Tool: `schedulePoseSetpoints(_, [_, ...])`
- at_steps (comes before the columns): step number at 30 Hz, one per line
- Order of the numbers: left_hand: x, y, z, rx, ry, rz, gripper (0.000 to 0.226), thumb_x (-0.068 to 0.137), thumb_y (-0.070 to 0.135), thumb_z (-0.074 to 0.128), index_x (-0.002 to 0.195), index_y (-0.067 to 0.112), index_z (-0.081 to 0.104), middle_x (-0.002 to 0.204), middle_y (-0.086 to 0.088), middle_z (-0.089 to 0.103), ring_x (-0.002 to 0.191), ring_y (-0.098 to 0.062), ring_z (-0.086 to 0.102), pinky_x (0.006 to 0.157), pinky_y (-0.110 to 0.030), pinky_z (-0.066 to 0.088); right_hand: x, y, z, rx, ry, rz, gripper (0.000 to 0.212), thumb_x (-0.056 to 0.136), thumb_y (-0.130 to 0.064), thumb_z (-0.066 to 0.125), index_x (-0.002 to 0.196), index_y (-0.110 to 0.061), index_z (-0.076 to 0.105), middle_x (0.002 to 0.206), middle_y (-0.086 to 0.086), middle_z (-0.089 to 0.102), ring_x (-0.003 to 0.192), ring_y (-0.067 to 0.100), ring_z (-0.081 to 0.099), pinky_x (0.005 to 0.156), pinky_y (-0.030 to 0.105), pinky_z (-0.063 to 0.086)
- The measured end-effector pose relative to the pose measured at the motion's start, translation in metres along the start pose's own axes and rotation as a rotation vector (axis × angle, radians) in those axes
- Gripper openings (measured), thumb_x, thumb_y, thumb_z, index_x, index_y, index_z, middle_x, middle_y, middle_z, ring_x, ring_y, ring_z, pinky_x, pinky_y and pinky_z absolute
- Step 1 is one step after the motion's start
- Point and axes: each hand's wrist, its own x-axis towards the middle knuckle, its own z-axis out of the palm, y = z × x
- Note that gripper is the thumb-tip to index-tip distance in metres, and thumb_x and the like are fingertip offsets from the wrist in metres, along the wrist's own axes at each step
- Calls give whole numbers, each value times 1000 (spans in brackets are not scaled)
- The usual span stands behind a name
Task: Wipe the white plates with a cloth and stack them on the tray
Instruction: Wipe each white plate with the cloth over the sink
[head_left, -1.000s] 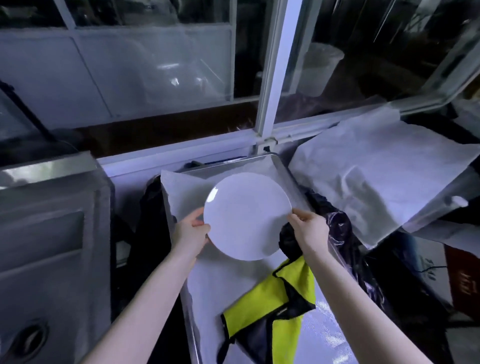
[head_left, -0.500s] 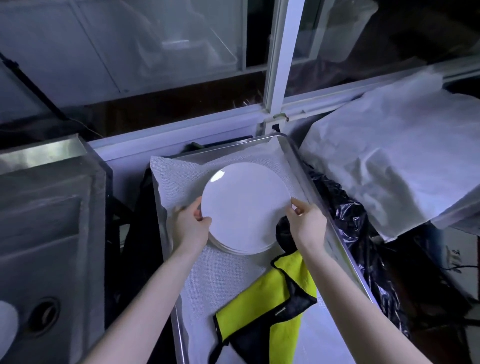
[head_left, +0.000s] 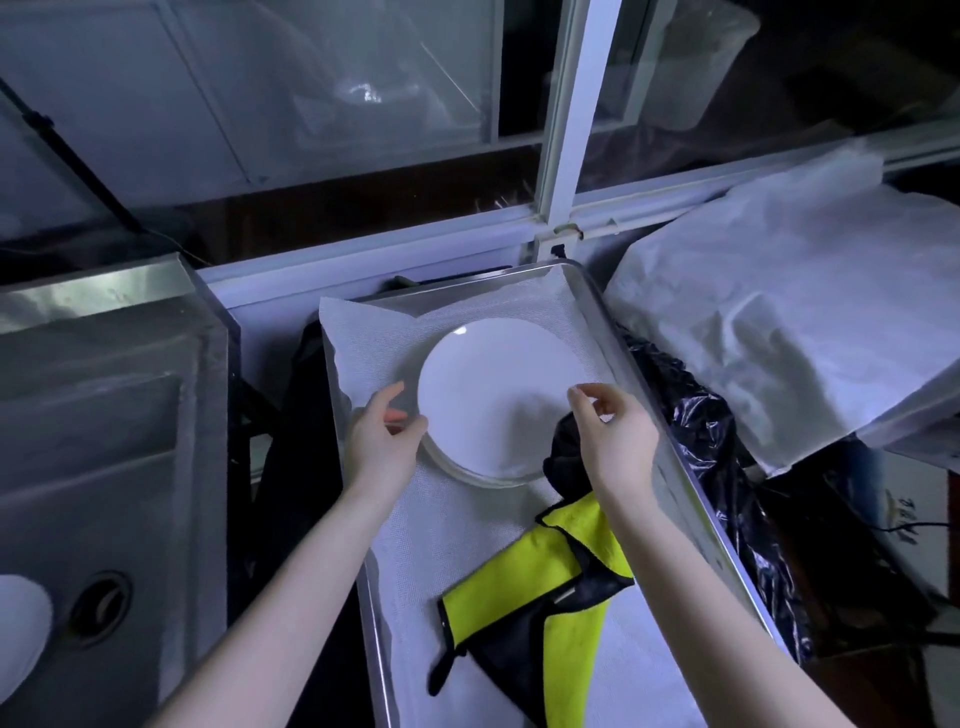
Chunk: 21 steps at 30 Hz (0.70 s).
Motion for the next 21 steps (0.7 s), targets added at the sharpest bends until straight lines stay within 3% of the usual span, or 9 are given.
schedulePoseSetpoints(2, [-13, 1, -13, -145, 16, 19, 36, 91, 16, 71, 123, 29, 67, 99, 2, 66, 84, -14, 61, 75, -25, 50, -17, -19, 3, 72, -71, -35, 12, 90, -32, 65, 79, -30, 68, 83, -10, 67, 81, 7, 59, 66, 4, 35])
schedulePoseSetpoints(6, [-40, 5, -46, -371, -64, 55, 25, 94, 8, 67, 100, 31, 73, 79, 17, 71, 70, 2, 62, 61, -13, 48, -55, -59, 20, 180, -219, -87, 19, 88, -36, 67, 72, -26, 68, 78, -18, 69, 80, -3, 61, 70, 12, 43])
schedulePoseSetpoints(12, [-76, -7, -128, -470, -20, 144, 22, 97, 12, 65, 99, 30, 76, 82, 7, 74, 76, -5, 68, 65, -16, 52, -126, -128, 51, 234, -323, -250, 25, 87, -36, 68, 67, -22, 66, 66, -20, 65, 67, -2, 57, 64, 11, 41])
schedulePoseSetpoints(17, [-114, -45, -240, -520, 80, 193, 31, 97, 14, 64, 89, 41, 78, 83, 6, 77, 75, -5, 70, 63, -13, 50, -218, -186, 96, 271, -376, -414, 28, 85, -38, 70, 68, -16, 68, 67, -10, 67, 62, -2, 53, 62, 16, 41])
schedulePoseSetpoints(21, [-150, -91, -333, -537, 129, 189, 28, 98, 15, 64, 90, 37, 78, 85, 3, 78, 76, -7, 71, 65, -14, 52, -301, -226, 145, 277, -441, -485, 32, 87, -37, 70, 64, -15, 64, 56, -9, 58, 59, 2, 47, 63, 23, 41])
